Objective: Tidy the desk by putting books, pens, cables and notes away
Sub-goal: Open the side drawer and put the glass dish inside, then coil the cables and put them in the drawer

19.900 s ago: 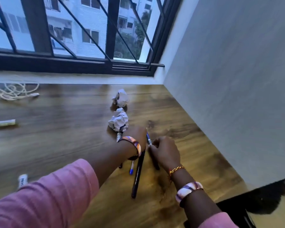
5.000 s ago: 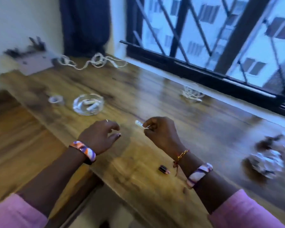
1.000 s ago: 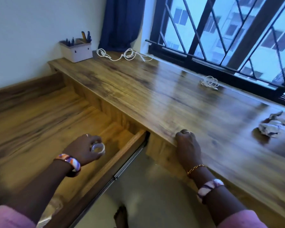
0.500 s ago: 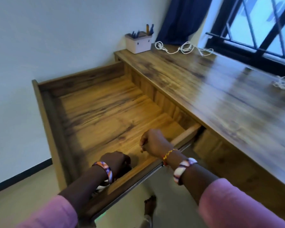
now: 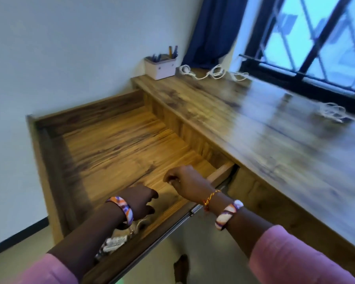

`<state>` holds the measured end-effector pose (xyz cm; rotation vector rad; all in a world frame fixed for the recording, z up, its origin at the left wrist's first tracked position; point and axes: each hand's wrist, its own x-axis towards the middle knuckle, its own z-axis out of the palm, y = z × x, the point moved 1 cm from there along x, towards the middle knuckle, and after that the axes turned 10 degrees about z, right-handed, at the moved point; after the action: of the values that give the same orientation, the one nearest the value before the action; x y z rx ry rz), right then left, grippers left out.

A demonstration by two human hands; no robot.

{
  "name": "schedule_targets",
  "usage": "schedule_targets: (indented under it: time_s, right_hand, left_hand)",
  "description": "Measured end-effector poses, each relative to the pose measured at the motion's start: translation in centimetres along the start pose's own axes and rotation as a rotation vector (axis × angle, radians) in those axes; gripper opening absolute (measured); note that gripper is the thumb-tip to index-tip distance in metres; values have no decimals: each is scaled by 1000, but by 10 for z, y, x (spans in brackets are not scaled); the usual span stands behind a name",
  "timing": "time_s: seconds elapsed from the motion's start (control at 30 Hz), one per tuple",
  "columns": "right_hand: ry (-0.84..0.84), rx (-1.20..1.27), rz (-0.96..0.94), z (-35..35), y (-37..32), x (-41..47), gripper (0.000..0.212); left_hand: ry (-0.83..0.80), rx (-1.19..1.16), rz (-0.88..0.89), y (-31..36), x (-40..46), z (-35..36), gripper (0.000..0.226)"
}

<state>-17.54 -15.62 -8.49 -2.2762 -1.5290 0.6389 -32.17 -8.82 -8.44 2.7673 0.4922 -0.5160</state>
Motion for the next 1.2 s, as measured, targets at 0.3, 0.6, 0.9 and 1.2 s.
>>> schedule_targets:
  time_s: [0.3,0.6,0.9,1.2]
  right_hand:
    - [437,-24,296,-103,128,-113,34]
    - [615,-31,711,-149,278,-182,25]
    - [1226,-189,1018,-219,391,-200,38]
    - [1087,451,869,-236,428,-175,58]
  left_hand:
    - [201,123,440,146,114,-80,33]
    - [113,204,790,289,242,-94,45]
    - [45,263,915,370,372,-111,35]
    - [127,-126,936,387,434,-133,33]
